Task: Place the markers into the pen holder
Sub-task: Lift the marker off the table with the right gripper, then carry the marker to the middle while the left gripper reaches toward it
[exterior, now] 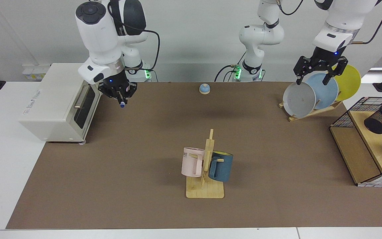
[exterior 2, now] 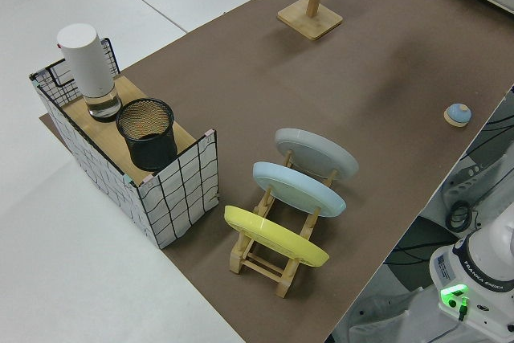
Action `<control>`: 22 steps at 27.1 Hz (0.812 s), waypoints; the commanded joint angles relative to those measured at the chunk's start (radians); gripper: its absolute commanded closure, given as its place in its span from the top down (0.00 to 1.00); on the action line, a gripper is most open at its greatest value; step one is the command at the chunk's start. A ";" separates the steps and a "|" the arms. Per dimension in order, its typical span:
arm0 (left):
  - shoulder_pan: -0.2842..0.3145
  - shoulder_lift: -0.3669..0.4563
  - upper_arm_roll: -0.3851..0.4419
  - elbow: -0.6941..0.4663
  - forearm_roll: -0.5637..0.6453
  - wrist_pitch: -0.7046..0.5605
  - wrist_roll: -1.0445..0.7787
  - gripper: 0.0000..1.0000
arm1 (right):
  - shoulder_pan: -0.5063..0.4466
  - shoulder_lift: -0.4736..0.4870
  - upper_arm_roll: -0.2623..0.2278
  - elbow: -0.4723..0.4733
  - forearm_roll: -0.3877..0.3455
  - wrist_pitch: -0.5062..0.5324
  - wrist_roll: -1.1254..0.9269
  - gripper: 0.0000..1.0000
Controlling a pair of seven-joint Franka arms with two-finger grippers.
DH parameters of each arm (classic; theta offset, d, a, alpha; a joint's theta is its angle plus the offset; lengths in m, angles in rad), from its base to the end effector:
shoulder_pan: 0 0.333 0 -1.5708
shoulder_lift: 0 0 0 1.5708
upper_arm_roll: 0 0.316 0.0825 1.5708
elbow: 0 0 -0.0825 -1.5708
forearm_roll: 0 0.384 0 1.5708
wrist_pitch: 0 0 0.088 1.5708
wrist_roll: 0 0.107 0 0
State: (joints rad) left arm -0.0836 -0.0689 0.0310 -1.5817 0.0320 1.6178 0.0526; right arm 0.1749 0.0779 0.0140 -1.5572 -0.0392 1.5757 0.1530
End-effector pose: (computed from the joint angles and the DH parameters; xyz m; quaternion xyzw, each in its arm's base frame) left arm 0.5373 -0.0243 0.6614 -0.9971 0.0524 -0.0525 0.0149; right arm 0.5674 0.1039 0.5873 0.9992 0.0186 -0.0260 0.0238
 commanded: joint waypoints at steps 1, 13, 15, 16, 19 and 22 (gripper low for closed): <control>0.005 -0.020 -0.005 -0.020 -0.001 0.005 -0.008 1.00 | -0.043 0.008 0.004 0.066 -0.013 -0.089 -0.069 0.00; -0.004 -0.020 -0.020 -0.020 -0.006 -0.016 -0.017 1.00 | -0.023 -0.001 0.064 0.066 0.068 -0.082 0.268 0.00; -0.008 -0.031 -0.022 -0.021 -0.007 -0.028 -0.016 1.00 | -0.018 -0.004 0.070 0.066 0.103 -0.079 0.382 0.00; -0.010 -0.031 -0.023 -0.021 -0.009 -0.030 -0.007 1.00 | -0.006 -0.004 0.073 0.068 0.105 -0.079 0.431 0.00; -0.013 -0.031 -0.037 -0.023 -0.033 -0.036 0.025 1.00 | 0.032 -0.006 0.077 0.077 0.105 -0.071 0.519 0.00; -0.013 -0.031 -0.057 -0.021 -0.069 -0.056 0.104 1.00 | 0.055 -0.007 0.078 0.078 0.110 -0.069 0.574 0.00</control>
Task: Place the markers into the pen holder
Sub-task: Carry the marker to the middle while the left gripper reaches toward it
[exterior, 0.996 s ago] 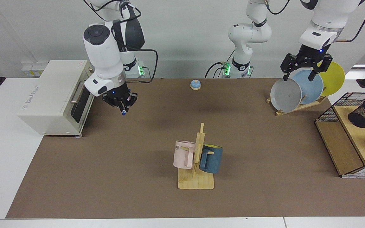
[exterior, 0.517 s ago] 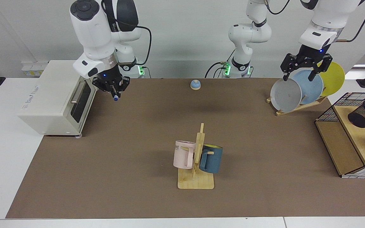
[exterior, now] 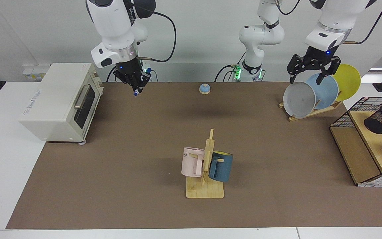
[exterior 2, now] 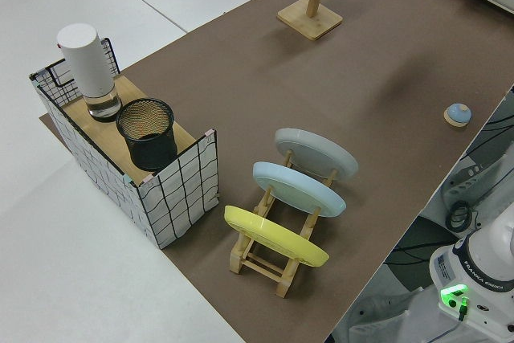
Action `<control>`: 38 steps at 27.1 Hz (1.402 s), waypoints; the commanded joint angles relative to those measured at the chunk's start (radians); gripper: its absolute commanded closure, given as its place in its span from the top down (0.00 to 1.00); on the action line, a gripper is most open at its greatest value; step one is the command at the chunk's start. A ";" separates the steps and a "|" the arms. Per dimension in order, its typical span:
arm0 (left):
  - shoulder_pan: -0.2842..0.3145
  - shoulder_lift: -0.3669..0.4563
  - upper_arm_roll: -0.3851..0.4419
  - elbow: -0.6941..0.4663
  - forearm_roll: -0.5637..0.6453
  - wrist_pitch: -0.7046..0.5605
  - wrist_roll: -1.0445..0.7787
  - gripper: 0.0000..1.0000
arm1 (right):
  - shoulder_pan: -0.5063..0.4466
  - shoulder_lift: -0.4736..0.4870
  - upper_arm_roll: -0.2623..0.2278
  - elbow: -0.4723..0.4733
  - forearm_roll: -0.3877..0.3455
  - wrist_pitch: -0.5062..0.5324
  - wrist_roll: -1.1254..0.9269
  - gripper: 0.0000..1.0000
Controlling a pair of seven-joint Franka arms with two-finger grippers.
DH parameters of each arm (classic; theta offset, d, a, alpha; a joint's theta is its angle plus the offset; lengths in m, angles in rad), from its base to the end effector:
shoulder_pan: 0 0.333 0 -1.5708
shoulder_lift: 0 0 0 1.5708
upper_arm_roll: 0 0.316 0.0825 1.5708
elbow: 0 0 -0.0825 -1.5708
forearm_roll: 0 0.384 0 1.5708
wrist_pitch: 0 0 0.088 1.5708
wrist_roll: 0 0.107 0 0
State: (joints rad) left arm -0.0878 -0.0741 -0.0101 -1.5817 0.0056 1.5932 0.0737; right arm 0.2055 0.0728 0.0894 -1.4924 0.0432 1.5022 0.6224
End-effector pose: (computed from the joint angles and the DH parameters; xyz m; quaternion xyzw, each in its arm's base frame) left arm 0.5312 -0.0518 0.6617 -0.9954 0.0856 -0.0428 0.0027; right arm 0.5444 0.1684 0.6148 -0.9860 0.1621 0.0391 0.0084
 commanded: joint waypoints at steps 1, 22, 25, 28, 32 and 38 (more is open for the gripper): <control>-0.009 -0.026 -0.018 -0.023 -0.047 -0.044 0.099 1.00 | 0.029 -0.002 0.003 0.014 0.032 0.004 0.126 0.00; -0.009 -0.033 -0.183 -0.034 -0.226 0.030 0.402 1.00 | 0.101 0.002 0.013 0.004 0.125 0.153 0.618 0.00; -0.009 -0.036 -0.212 -0.035 -0.248 0.042 0.471 1.00 | 0.124 0.015 0.012 0.001 0.147 0.171 0.658 0.00; -0.010 -0.050 -0.223 -0.060 -0.279 0.079 0.521 1.00 | 0.126 0.022 0.012 0.001 0.156 0.187 0.715 0.00; -0.016 -0.079 -0.238 -0.112 -0.329 0.134 0.593 1.00 | 0.132 0.038 0.012 0.001 0.198 0.201 0.763 0.00; -0.061 -0.099 -0.240 -0.161 -0.378 0.169 0.632 1.00 | 0.133 0.047 0.012 0.001 0.225 0.222 0.838 0.00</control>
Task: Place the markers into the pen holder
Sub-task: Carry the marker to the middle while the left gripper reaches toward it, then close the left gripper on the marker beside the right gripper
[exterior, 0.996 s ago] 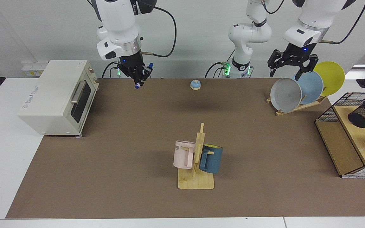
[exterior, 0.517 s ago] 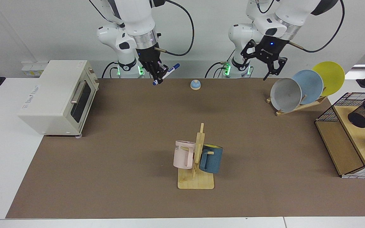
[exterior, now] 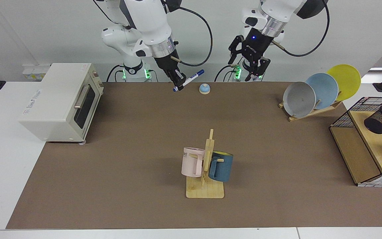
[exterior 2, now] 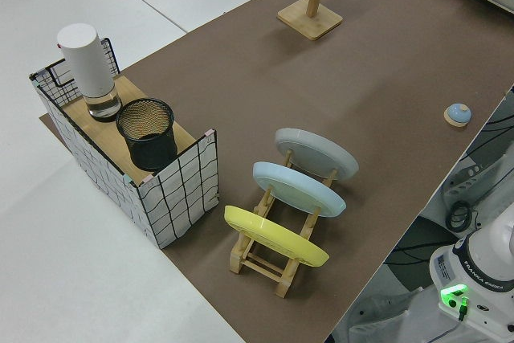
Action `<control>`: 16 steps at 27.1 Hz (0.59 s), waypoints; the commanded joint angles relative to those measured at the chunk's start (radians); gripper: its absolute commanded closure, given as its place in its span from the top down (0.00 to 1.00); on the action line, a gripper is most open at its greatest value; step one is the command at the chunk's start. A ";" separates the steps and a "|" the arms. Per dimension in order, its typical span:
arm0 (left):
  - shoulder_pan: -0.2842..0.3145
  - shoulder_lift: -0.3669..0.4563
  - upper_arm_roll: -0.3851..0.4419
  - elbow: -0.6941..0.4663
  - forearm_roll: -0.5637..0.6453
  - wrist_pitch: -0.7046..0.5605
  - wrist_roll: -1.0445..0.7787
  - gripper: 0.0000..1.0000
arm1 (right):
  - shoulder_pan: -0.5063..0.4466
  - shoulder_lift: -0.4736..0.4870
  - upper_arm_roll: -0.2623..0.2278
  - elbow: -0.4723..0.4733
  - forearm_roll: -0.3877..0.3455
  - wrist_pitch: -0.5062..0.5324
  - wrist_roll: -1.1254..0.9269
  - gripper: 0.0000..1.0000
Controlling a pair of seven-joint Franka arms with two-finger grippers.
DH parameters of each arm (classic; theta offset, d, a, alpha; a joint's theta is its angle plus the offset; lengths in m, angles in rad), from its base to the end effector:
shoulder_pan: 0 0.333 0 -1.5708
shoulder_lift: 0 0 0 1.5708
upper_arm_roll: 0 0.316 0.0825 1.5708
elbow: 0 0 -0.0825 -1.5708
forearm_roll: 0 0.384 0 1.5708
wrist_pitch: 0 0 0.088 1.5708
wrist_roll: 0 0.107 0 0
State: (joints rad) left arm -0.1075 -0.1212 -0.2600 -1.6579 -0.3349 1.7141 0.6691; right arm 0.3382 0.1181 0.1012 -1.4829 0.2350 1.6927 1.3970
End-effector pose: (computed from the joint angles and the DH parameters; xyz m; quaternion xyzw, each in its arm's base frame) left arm 0.4815 -0.2283 0.6643 0.8599 -0.4800 0.1074 0.1365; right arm 0.5377 0.2732 0.6127 -0.8755 0.4651 0.0697 0.1110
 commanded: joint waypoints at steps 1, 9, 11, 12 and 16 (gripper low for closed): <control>-0.050 -0.055 0.010 -0.097 -0.044 0.062 0.037 1.00 | 0.001 0.002 0.000 -0.008 0.033 0.032 0.074 0.00; -0.107 -0.057 0.010 -0.155 -0.099 0.151 0.033 1.00 | 0.031 0.017 0.000 -0.013 0.015 0.053 0.137 0.00; -0.126 -0.057 0.004 -0.169 -0.099 0.189 0.027 1.00 | 0.033 0.017 0.000 -0.014 0.014 0.051 0.137 0.00; -0.133 -0.057 0.004 -0.178 -0.101 0.202 0.027 1.00 | 0.033 0.015 0.000 -0.016 0.014 0.051 0.138 0.00; -0.153 -0.057 0.002 -0.200 -0.099 0.228 0.029 1.00 | 0.035 0.015 0.000 -0.023 0.014 0.053 0.154 0.00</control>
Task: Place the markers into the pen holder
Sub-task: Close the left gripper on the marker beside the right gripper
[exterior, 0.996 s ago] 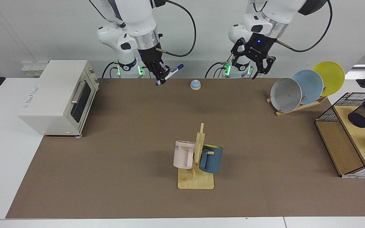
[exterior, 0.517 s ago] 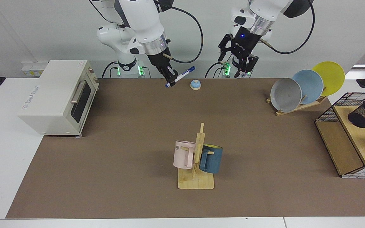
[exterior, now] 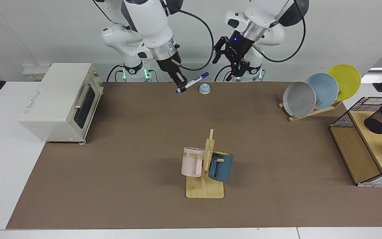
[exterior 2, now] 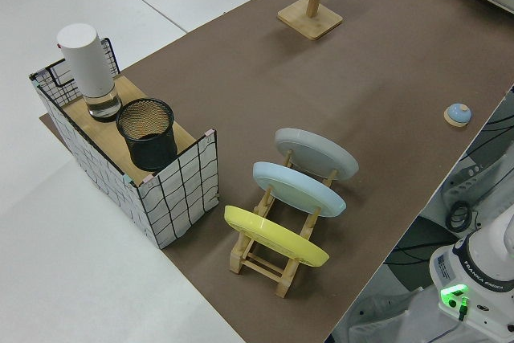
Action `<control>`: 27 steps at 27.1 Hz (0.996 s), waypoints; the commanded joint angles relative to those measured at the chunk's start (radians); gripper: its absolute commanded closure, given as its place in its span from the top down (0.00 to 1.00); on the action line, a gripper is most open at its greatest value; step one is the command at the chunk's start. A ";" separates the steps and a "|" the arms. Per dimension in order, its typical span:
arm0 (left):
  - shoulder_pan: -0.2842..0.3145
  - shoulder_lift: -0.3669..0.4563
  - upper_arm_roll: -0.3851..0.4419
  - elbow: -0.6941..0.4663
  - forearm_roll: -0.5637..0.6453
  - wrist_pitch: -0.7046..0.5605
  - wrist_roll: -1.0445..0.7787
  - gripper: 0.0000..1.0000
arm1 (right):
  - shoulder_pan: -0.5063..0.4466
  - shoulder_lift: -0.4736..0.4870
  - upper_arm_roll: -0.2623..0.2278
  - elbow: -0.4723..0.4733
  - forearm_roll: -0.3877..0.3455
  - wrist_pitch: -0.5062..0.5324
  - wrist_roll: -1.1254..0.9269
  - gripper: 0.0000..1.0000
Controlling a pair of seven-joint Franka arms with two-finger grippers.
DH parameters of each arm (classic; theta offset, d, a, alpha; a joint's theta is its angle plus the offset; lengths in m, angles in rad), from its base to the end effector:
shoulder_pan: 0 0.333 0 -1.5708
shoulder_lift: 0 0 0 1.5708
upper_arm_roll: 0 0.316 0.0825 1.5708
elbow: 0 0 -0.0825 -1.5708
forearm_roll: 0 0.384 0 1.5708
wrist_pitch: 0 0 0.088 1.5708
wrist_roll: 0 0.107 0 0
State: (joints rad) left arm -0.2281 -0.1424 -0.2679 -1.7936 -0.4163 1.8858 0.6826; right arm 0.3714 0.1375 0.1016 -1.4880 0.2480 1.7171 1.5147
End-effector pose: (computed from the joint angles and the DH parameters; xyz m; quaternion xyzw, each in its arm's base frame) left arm 0.4549 -0.2914 0.6276 0.8334 -0.5087 0.1297 0.1727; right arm 0.5349 0.2946 0.6011 -0.8525 0.5042 0.0839 0.1092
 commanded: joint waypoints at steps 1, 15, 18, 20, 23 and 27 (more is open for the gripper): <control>-0.039 -0.034 0.010 -0.067 -0.018 0.065 0.015 1.00 | 0.003 -0.004 0.000 -0.018 0.001 0.029 0.038 0.00; -0.062 -0.025 0.002 -0.110 -0.018 0.112 0.009 0.27 | 0.001 -0.004 0.000 -0.021 0.001 0.025 0.036 0.00; -0.059 -0.023 0.002 -0.110 -0.018 0.110 0.009 0.07 | 0.001 -0.004 0.000 -0.021 -0.001 0.025 0.032 0.00; -0.057 -0.022 0.004 -0.108 -0.016 0.111 0.011 0.05 | 0.001 -0.004 0.000 -0.021 -0.001 0.025 0.030 0.00; -0.056 -0.020 0.004 -0.107 -0.013 0.113 0.011 0.00 | 0.000 -0.006 0.000 -0.028 -0.001 0.027 0.027 0.00; -0.056 -0.020 0.004 -0.107 -0.002 0.111 0.012 0.00 | 0.001 -0.006 0.000 -0.028 -0.001 0.027 0.027 0.00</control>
State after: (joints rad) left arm -0.2789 -0.1409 -0.2626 -1.8765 -0.4161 1.9894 0.6822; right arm 0.3736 0.1394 0.1018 -1.4955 0.2480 1.7162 1.5255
